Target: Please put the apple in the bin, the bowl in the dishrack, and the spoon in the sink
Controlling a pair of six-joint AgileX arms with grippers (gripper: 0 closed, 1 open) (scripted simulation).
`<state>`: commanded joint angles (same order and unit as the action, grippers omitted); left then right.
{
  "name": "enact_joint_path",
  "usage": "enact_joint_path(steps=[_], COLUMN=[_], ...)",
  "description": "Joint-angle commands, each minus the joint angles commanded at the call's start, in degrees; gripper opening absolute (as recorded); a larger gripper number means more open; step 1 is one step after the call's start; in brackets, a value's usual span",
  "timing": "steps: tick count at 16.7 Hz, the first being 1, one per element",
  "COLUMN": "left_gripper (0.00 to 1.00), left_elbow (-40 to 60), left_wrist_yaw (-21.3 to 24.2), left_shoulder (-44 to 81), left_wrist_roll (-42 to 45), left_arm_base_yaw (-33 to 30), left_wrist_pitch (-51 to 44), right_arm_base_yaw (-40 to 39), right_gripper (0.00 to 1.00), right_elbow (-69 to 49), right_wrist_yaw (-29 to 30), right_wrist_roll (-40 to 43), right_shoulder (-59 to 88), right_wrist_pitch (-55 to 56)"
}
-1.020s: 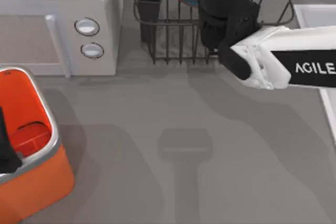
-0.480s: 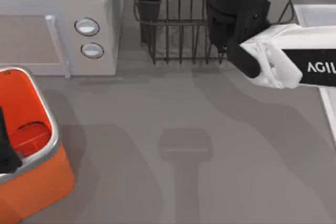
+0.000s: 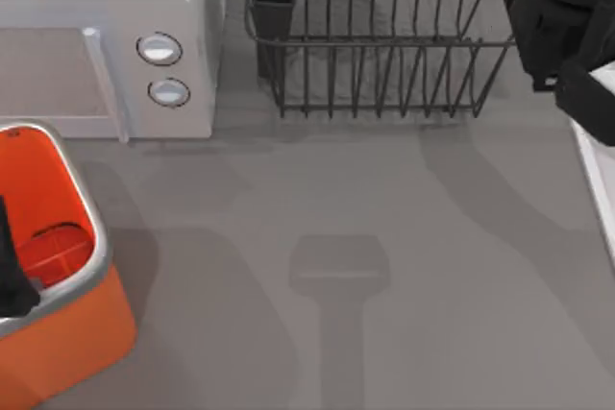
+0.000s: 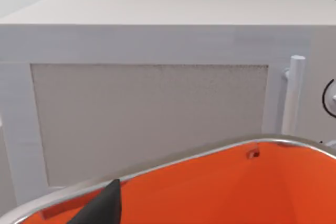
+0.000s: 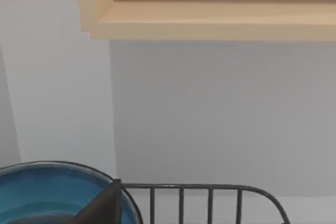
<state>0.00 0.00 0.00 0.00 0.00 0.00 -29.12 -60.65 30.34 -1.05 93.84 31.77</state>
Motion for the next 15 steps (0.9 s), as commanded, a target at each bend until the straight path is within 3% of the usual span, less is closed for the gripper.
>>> enact_joint_path(steps=[15], left_gripper=[1.0], left_elbow=[0.0], left_wrist_yaw=[0.0], left_shoulder=[0.0], left_wrist_roll=[0.0], left_arm_base_yaw=[0.0], left_wrist_pitch=[0.0], right_arm_base_yaw=[12.02], right_gripper=[1.0], right_elbow=[24.49], right_wrist_yaw=[-12.54], right_wrist_roll=[0.06], right_shoulder=[-39.31], right_wrist_pitch=[-12.6])
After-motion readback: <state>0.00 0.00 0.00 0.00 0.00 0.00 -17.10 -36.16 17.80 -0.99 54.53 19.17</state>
